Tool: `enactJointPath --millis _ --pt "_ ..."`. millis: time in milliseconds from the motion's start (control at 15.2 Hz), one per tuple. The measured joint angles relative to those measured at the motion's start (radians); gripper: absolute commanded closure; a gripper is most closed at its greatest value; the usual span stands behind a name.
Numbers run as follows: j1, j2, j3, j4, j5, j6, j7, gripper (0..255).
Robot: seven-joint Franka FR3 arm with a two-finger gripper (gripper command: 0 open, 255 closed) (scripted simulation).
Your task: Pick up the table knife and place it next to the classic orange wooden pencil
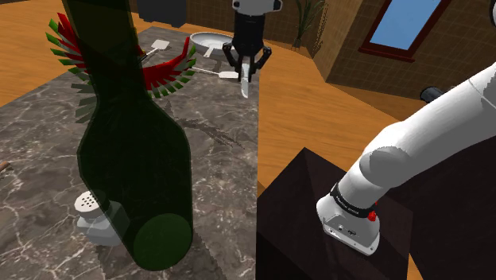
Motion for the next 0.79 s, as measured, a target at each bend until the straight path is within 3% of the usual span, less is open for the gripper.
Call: enactJointPath --millis 792 --pt "0.105 0.096 0.205 0.121 0.031 -0.022 0.307 255"
